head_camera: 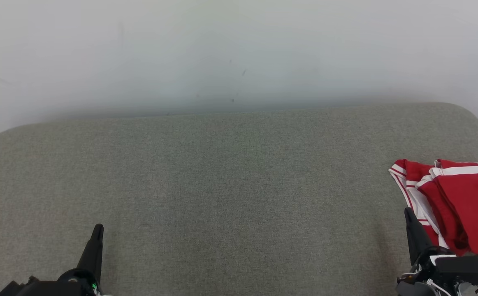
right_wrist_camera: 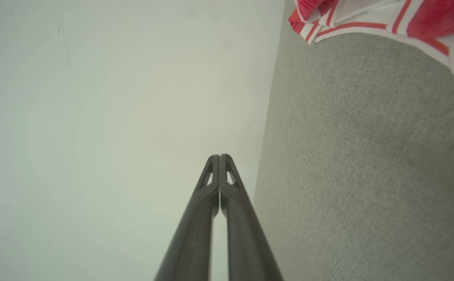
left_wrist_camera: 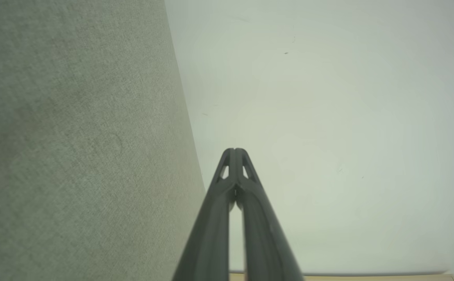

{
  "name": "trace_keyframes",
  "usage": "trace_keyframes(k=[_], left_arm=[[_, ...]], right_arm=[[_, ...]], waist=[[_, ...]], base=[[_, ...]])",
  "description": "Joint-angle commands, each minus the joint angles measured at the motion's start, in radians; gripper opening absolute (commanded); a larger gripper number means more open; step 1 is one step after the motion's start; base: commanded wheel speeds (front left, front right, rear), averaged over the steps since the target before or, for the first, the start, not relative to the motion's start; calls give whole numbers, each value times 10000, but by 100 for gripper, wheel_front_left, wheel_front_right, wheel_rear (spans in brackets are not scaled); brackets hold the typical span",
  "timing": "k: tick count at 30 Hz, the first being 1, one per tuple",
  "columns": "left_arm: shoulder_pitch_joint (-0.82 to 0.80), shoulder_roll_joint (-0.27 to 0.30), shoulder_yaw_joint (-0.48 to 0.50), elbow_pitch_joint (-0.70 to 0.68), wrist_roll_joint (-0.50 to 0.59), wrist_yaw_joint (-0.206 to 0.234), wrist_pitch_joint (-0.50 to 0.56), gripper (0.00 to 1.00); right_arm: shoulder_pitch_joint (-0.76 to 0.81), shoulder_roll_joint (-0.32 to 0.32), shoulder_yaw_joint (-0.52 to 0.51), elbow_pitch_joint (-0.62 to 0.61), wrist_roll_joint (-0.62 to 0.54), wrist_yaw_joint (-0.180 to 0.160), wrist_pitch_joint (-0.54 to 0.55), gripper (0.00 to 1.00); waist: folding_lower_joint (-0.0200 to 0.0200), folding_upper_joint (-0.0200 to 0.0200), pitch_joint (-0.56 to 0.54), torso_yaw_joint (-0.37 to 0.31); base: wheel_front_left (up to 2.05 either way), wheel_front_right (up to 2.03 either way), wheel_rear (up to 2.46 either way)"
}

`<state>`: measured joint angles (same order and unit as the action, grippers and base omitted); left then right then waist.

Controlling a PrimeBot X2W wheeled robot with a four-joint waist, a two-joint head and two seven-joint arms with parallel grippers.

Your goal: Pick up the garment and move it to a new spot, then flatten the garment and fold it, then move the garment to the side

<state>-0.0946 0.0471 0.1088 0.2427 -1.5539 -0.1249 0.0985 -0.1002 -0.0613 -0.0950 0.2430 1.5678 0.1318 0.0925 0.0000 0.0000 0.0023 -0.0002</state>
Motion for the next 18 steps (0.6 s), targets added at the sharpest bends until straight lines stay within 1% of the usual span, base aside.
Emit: trace_keyframes(k=[1,8,18], left_arm=[[-153,53,42,13,-224,-75,73,0],[-218,57,76,45,-649,-76,192,0],[-202,55,72,45,-612,-74,188,0]], right_arm=[[-58,32,-52,-3,176,-19,60,0],[-115,52,-120,16,570,-21,168,0],[-111,57,-132,20,521,-21,182,0]], waist=[[0,0,1,1],[0,0,8,2],[0,0,8,2]], base=[[0,0,0],[0,0,0],[0,0,0]])
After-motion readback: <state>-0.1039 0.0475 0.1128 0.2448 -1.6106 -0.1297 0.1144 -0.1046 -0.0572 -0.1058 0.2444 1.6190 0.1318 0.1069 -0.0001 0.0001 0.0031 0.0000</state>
